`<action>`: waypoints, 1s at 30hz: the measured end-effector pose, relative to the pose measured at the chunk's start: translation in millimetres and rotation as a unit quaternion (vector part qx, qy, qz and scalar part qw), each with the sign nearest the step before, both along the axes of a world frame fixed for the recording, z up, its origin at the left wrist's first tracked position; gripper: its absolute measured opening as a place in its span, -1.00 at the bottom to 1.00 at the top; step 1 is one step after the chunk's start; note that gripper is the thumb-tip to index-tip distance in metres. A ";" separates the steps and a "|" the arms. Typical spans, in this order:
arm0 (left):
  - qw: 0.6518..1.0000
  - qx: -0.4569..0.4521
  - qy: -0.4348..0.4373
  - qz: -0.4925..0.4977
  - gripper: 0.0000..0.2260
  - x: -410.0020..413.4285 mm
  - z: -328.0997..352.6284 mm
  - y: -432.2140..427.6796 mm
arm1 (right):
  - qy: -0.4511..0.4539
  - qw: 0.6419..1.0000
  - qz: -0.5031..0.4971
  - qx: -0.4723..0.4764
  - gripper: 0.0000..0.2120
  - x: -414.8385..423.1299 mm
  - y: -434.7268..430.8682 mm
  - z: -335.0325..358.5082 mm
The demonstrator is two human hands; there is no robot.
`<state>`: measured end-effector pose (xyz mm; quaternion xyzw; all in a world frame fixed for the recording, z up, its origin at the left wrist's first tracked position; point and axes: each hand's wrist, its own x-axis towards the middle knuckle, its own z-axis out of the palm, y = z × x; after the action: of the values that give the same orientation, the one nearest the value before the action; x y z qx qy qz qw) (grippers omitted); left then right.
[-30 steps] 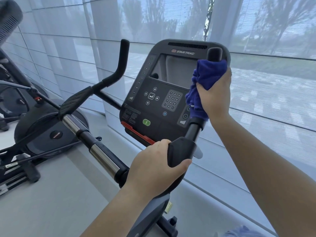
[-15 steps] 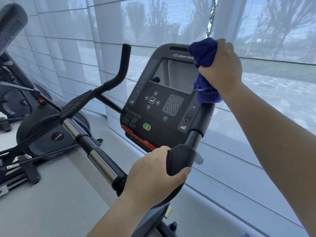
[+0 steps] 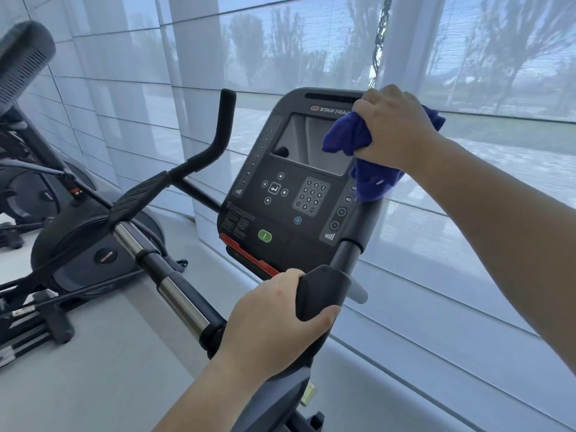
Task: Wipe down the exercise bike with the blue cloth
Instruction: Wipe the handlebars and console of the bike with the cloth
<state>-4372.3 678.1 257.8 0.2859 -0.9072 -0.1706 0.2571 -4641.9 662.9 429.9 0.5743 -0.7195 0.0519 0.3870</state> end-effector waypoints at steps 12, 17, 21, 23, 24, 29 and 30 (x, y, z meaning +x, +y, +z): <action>1.000 0.006 0.007 -0.012 -0.56 1.0 -1.0 -3.2 | 0.071 0.996 0.011 0.048 -0.01 -3.2 2.3 -11.2; 1.000 0.009 0.009 -0.024 -0.59 1.7 1.0 -3.5 | -0.079 0.995 0.027 0.051 0.04 2.4 10.0 -11.1; 1.000 0.002 -0.002 -0.022 -0.55 2.1 -0.5 -4.3 | -0.028 0.999 -0.022 -0.032 -0.32 11.6 -0.7 -23.5; 1.000 0.003 -0.006 -0.024 -0.52 2.1 -2.0 -5.8 | 0.040 0.996 -0.064 -0.047 -0.47 12.2 -9.5 -32.5; 1.000 0.003 -0.010 -0.025 -0.50 1.8 -2.6 -6.5 | 0.057 0.994 -0.075 -0.051 -0.52 13.0 -12.4 -34.2; 0.999 0.001 -0.021 -0.038 -0.49 1.8 -3.7 -8.6 | 0.124 0.991 -0.052 -0.028 -0.56 10.6 -10.6 -33.6; 0.999 0.000 -0.021 -0.039 -0.49 1.9 -3.7 -9.0 | 0.133 0.990 -0.039 -0.023 -0.57 9.7 -8.8 -33.4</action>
<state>-4370.4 669.1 254.1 0.2535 -0.9230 -0.1749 0.2308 -4632.2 654.1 396.6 0.5382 -0.6822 -0.0239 0.4944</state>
